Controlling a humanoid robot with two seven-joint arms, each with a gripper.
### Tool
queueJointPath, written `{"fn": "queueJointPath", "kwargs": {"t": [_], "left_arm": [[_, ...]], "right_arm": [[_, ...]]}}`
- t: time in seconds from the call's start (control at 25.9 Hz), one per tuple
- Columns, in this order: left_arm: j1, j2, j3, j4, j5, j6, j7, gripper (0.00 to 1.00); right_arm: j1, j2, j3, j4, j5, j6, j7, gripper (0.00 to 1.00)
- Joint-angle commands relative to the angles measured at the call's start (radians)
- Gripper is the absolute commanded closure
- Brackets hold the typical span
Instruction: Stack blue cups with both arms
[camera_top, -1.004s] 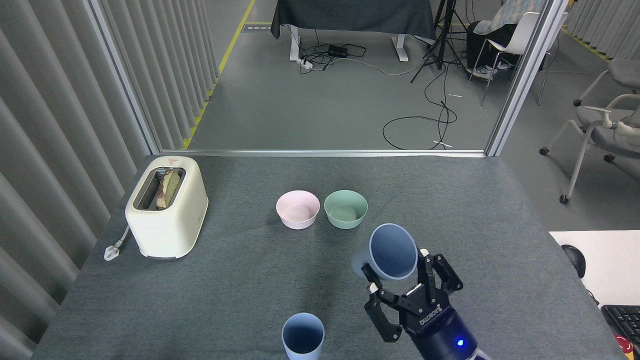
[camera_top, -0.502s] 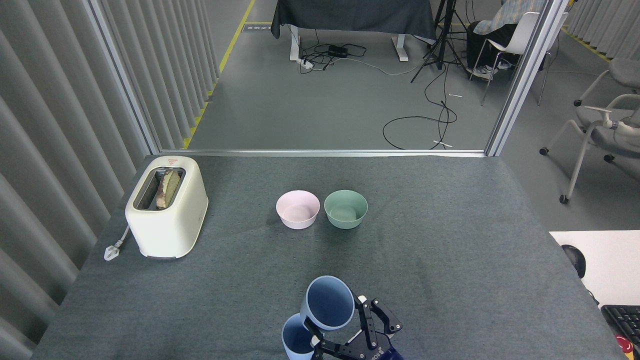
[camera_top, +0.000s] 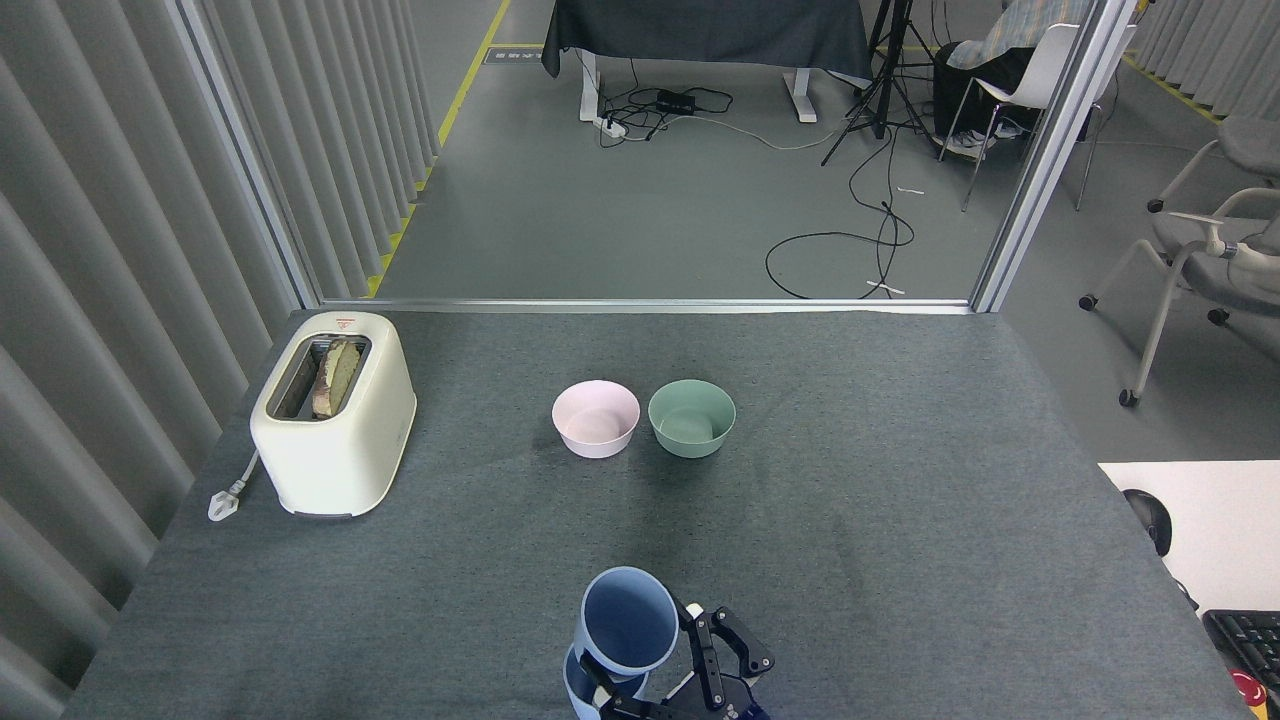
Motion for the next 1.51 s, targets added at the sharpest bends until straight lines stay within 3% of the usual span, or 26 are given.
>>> {"fn": "queueJointPath", "kwargs": {"t": [0.0,0.04,0.08,0.12,0.15,0.39,0.62,0.81,0.85,0.93,1.0,1.08,1.27,1.47], "left_arm": [[0.000,0.000,0.000,0.004,0.000,0.000,0.001,0.00],[0.000,0.000,0.000,0.002,0.000,0.000,0.001,0.00],[0.000,0.000,0.000,0.002,0.000,0.000,0.001,0.00],[-0.002,0.000,0.000,0.002,0.000,0.000,0.001,0.00],[-0.003,0.000,0.001,0.002,0.000,0.000,0.001,0.00],[-0.005,0.000,0.001,0.004,0.000,0.000,0.001,0.00],[-0.005,0.000,0.003,0.006,0.000,0.000,0.004,0.00],[-0.005,-0.001,0.003,0.004,0.000,-0.002,0.004,0.00],[-0.003,-0.001,0.001,0.004,0.000,-0.002,0.004,0.00],[-0.002,-0.001,0.000,-0.001,-0.001,-0.002,0.004,0.00],[-0.002,-0.004,-0.002,-0.019,-0.001,-0.002,0.004,0.00],[0.000,-0.004,-0.002,-0.048,-0.003,-0.002,0.003,0.00],[0.001,-0.007,-0.003,-0.083,-0.003,-0.003,0.001,0.00],[0.003,-0.007,-0.003,-0.083,-0.003,-0.003,0.001,0.00]], "right_arm": [[-0.001,0.002,0.001,0.008,0.001,0.001,0.001,0.72],[-0.001,0.003,0.001,0.011,0.001,0.001,0.001,0.65],[-0.001,0.005,0.001,0.014,0.001,0.003,0.001,0.43],[-0.001,0.008,0.001,0.016,0.001,0.001,0.001,0.10],[0.001,0.008,0.001,0.016,0.001,-0.001,-0.001,0.00],[-0.002,0.011,0.007,0.017,0.000,-0.010,-0.001,0.00],[-0.059,0.023,-0.011,0.016,-0.011,0.015,-0.004,0.00],[-0.073,0.014,-0.283,0.056,-0.026,0.187,-0.015,0.00],[-0.061,0.017,-0.346,0.074,-0.028,0.193,-0.019,0.00],[0.042,0.015,-0.478,0.097,-0.043,0.190,-0.061,0.00],[0.136,0.017,-0.539,0.096,-0.048,0.191,-0.119,0.00],[0.188,-0.008,-0.553,0.094,-0.052,0.217,-0.153,0.00],[0.292,-0.067,-0.553,0.073,-0.196,0.274,-0.160,0.00],[0.318,-0.072,-0.545,0.068,-0.200,0.263,-0.163,0.00]]}}
